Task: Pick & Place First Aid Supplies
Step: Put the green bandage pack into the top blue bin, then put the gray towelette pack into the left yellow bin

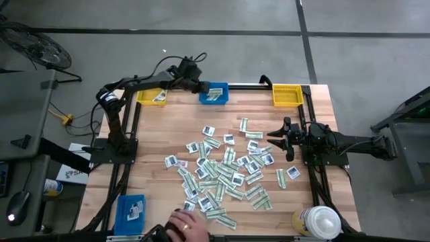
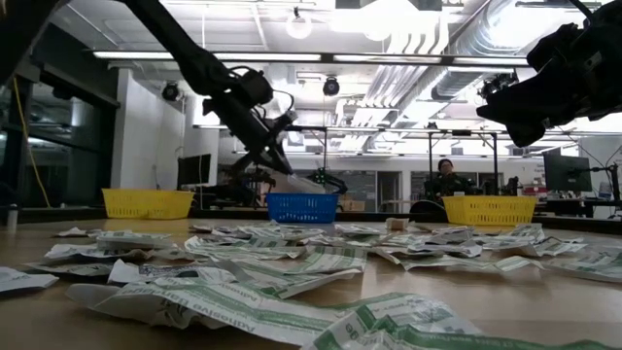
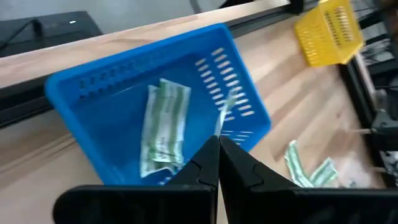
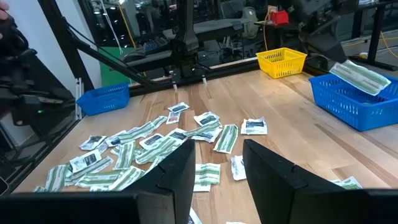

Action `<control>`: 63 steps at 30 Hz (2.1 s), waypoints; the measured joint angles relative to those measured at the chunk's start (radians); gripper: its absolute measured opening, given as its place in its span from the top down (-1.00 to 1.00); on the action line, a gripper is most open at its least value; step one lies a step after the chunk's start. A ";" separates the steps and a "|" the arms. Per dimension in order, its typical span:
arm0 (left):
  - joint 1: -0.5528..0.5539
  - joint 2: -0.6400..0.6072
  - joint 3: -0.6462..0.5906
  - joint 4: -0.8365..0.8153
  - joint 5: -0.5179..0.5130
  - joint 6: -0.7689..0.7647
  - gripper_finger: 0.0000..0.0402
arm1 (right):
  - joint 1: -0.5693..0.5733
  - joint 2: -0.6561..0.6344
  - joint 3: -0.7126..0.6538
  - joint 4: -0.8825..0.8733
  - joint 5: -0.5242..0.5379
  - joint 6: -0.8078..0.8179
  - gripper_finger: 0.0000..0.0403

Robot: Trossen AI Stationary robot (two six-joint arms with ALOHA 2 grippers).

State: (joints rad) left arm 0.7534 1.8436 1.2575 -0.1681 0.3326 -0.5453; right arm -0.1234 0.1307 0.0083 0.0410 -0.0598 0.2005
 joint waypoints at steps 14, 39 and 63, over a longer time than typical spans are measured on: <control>0.013 0.008 0.005 -0.071 -0.042 0.023 0.77 | 0.000 0.000 0.000 0.000 0.000 0.000 0.36; -0.128 -0.126 -0.001 -0.586 0.220 0.637 0.34 | 0.000 0.000 0.000 0.000 0.000 0.000 0.36; -0.277 -0.036 -0.123 -0.501 0.257 0.594 0.34 | 0.000 0.000 0.000 0.000 0.000 0.000 0.36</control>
State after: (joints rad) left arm 0.4763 1.8078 1.1349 -0.6691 0.5897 0.0484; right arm -0.1236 0.1307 0.0085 0.0410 -0.0600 0.2005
